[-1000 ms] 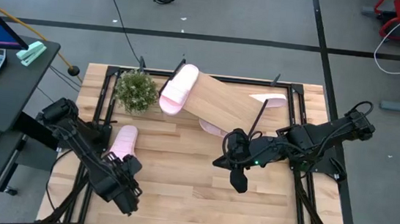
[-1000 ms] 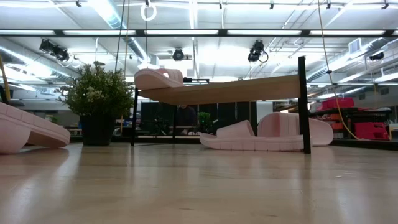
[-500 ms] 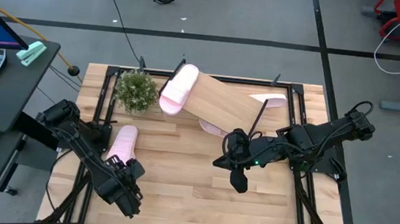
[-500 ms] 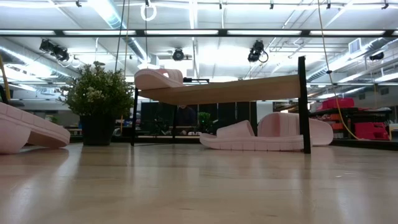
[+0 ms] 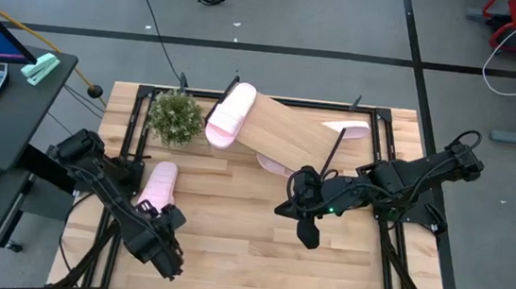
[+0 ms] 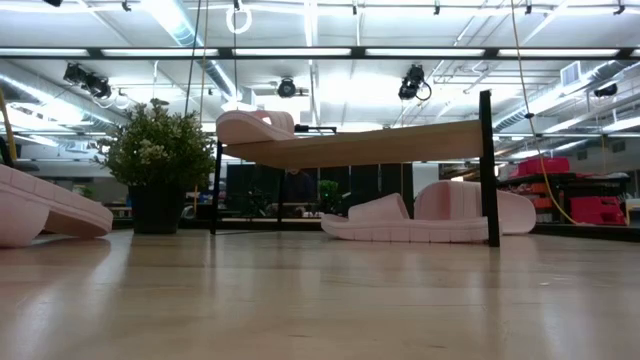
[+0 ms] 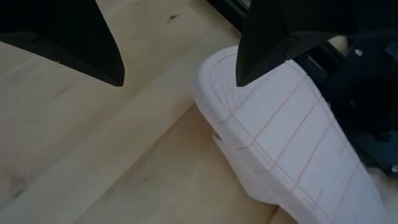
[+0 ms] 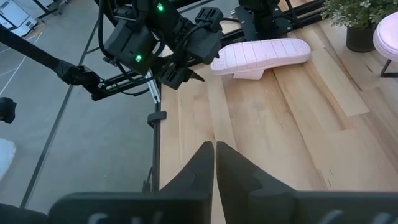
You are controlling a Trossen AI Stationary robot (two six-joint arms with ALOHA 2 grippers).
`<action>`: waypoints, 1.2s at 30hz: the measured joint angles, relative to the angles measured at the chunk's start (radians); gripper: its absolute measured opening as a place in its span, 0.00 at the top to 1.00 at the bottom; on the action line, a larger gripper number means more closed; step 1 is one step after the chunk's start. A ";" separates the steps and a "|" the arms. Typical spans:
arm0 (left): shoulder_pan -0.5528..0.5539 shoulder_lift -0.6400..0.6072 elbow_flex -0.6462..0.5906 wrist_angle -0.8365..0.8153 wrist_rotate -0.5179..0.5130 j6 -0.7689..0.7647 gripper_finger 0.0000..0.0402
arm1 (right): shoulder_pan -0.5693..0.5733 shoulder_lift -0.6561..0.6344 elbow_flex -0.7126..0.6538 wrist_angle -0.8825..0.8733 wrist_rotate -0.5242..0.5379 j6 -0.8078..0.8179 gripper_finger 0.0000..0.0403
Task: Pick and place slides into the shelf
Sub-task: Put the pink slide on the shelf
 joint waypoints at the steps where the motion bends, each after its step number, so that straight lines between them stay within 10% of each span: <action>1: -0.001 0.004 0.001 0.000 0.001 -0.002 0.23 | 0.000 0.000 0.000 0.000 -0.001 0.000 0.93; 36: -0.029 0.147 0.000 -0.137 0.018 -0.020 0.20 | 0.001 0.002 0.000 -0.060 -0.031 -0.051 0.78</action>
